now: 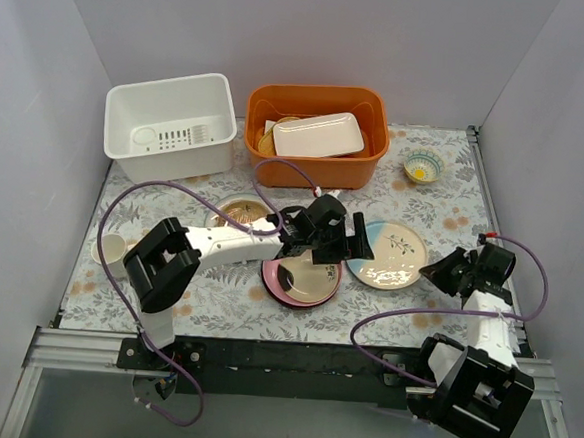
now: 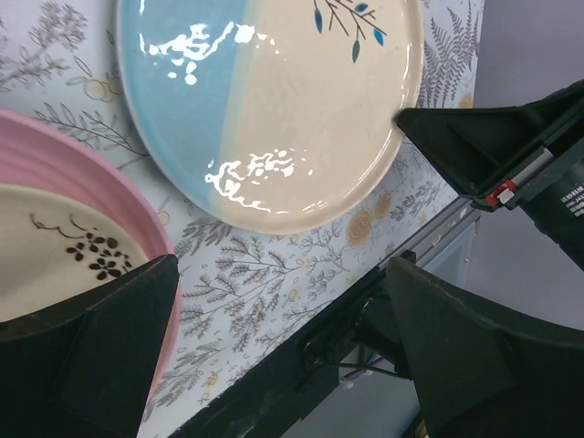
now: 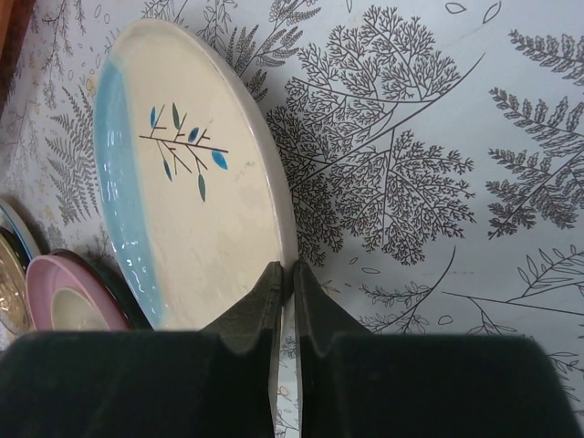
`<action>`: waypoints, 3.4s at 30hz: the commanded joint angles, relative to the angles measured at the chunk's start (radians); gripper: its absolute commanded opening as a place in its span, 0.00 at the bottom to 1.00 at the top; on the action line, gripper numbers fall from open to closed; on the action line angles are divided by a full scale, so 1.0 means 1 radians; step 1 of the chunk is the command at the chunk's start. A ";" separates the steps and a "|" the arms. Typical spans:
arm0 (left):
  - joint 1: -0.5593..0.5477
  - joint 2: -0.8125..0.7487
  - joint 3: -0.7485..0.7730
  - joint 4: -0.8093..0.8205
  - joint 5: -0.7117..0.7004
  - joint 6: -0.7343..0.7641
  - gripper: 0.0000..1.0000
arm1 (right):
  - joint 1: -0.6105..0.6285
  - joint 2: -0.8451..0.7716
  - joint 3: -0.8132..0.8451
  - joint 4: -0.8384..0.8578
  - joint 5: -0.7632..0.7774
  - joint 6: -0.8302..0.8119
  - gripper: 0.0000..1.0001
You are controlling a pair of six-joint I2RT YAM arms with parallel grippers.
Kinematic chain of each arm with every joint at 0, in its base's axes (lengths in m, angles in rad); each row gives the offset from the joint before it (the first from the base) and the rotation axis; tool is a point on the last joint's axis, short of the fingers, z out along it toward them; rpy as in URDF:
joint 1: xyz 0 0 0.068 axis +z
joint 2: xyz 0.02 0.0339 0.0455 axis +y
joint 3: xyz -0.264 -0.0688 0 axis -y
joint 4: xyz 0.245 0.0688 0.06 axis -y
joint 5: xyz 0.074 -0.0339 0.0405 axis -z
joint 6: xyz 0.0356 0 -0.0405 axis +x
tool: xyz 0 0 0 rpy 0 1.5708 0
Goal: Place the plates into the plastic bin on the countertop
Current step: Pick up the plate at the center of the board.
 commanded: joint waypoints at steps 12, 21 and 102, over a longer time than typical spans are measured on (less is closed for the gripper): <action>-0.199 0.073 0.099 -0.020 -0.241 -0.344 0.98 | -0.080 -0.053 0.054 0.017 -0.096 0.050 0.01; -0.265 0.108 0.048 -0.003 -0.325 -0.531 0.98 | -0.143 -0.053 -0.018 0.088 -0.196 0.112 0.01; -0.106 0.306 -0.035 0.648 -0.290 -0.217 0.54 | -0.183 -0.049 -0.191 0.171 -0.454 0.043 0.01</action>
